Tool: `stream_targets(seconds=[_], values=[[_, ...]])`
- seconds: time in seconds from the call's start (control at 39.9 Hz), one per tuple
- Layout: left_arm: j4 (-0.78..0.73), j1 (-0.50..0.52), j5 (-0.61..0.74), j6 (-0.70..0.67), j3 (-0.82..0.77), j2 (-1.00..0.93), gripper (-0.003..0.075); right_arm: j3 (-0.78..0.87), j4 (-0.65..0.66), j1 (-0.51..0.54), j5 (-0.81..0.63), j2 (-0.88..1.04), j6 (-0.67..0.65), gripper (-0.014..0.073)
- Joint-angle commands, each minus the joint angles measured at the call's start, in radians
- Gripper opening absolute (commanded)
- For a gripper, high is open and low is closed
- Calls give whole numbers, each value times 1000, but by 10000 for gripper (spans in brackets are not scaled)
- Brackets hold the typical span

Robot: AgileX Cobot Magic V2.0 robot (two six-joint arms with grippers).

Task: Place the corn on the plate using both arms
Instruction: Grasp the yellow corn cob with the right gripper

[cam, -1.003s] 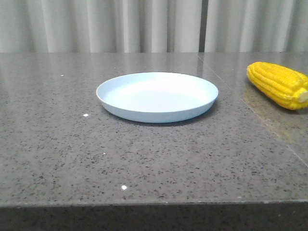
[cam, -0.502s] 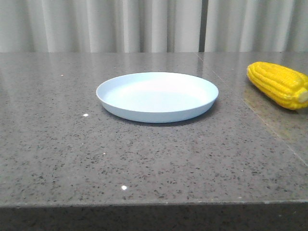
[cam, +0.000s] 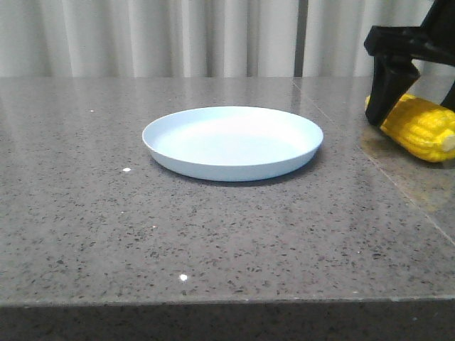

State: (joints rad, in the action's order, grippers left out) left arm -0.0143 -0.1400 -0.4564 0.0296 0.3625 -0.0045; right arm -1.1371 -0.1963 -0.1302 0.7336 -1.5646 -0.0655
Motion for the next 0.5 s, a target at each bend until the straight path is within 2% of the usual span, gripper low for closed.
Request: stream_targets(seconds=[0.0,0.15,0.2,0.48], values=[[0,1,76,-4,25,-18,-20,-35,-14,-1,-34,23,8,552],[0,1,76,-4,25,-18,-20,-35,-14,-1,-40,32,8,297],[0,1,76,-4,25,-18,-20,-35,-13,-1,-42,40,8,241],[0,1,76,-4,25,-18,-20,-40,-13,-4,-23,150,8,223]])
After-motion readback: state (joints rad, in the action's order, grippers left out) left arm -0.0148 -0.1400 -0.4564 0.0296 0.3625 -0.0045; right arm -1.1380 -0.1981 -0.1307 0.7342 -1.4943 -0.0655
